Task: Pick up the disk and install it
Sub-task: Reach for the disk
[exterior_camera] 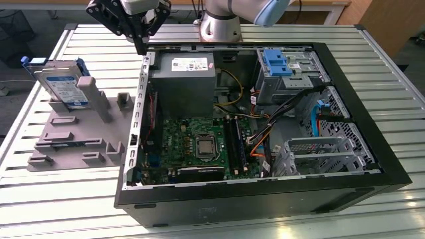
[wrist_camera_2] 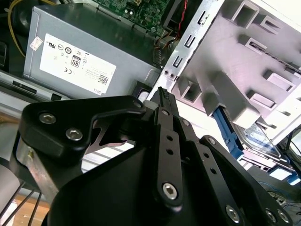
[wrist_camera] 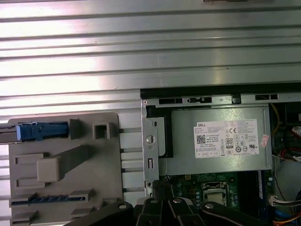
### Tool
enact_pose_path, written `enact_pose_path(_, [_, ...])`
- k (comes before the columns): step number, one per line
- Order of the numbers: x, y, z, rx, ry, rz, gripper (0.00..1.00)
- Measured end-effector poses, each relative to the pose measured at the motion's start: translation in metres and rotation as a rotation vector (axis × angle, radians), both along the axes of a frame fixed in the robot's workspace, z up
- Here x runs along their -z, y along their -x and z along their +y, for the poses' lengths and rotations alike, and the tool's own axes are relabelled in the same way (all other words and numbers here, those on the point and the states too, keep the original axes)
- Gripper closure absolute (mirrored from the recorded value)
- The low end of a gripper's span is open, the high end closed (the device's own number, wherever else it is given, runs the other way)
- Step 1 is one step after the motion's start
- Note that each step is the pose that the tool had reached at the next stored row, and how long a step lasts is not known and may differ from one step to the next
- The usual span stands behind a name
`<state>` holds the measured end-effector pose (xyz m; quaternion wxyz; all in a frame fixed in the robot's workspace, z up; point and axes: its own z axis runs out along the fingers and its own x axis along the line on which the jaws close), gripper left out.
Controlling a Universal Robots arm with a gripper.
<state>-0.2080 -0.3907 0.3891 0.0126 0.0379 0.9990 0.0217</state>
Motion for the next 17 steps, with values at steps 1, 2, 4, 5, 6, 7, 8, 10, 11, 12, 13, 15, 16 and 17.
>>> enact_pose_path(1, [0.0001,0.0005,0.0000,0.000,0.0000,0.0002,0.89])
enact_pose_path(2, [0.0002,0.0011,0.0000,0.000,0.0000,0.0003,0.89])
enact_pose_path(4, [0.0003,0.0023,0.0000,0.000,0.0000,0.0006,0.89])
enact_pose_path(5, [0.0004,0.0030,0.0000,0.000,0.0000,0.0007,0.89])
enact_pose_path(6, [0.0005,0.0038,0.0000,0.000,0.0000,0.0008,0.89])
enact_pose_path(7, [0.0005,0.0046,0.0000,0.000,0.0001,0.0009,0.89])
enact_pose_path(8, [0.0007,0.0056,0.0001,0.000,0.0000,0.0009,0.89])
enact_pose_path(10, [0.0009,0.0069,0.0004,0.000,0.0000,0.0008,0.89])
enact_pose_path(11, [0.0009,0.0072,0.0007,0.000,0.0000,0.0009,0.89])
enact_pose_path(12, [0.0010,0.0075,0.0011,0.000,0.0001,0.0011,0.89])
enact_pose_path(13, [0.0011,0.0079,0.0015,0.000,0.0000,0.0011,0.89])
enact_pose_path(15, [0.0012,0.0097,0.0021,0.000,0.0000,0.0011,0.89])
enact_pose_path(16, [0.0013,0.0106,0.0024,0.000,0.0000,0.0012,0.89])
enact_pose_path(17, [0.0013,0.0116,0.0027,0.000,0.0001,0.0012,0.89])
